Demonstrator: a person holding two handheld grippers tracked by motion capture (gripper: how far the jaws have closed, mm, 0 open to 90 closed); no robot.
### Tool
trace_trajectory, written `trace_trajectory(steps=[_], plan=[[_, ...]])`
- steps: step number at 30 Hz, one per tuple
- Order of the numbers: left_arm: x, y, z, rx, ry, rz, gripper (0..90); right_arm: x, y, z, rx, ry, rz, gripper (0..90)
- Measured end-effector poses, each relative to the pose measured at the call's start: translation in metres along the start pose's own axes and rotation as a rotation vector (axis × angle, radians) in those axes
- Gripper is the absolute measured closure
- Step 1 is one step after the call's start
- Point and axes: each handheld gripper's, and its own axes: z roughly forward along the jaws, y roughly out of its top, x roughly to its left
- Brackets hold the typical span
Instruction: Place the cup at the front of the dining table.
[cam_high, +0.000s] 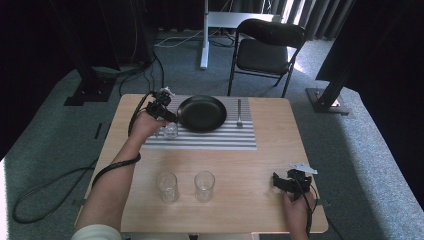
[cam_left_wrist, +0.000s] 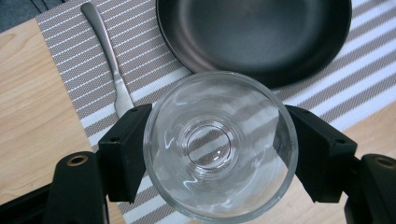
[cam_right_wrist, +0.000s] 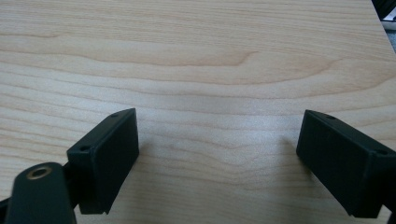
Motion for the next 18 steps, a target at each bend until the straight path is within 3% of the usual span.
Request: trace_trajectory(steps=[7, 12, 14, 18], plan=[[0.002, 0.003, 0.014, 0.028, 0.018, 0.010, 28.7, 0.000, 0.000, 0.000, 0.000, 0.000, 0.000, 12.5], [0.005, 0.002, 0.022, 0.017, -0.005, -0.015, 28.7, 0.000, 0.000, 0.000, 0.000, -0.001, 0.001, 12.4], [0.005, 0.000, 0.028, 0.026, -0.004, -0.007, 28.6, 0.000, 0.000, 0.000, 0.000, -0.001, 0.001, 12.5], [0.006, -0.002, 0.029, -0.006, -0.002, -0.019, 28.5, 0.000, 0.000, 0.000, 0.001, 0.000, 0.000, 12.4]])
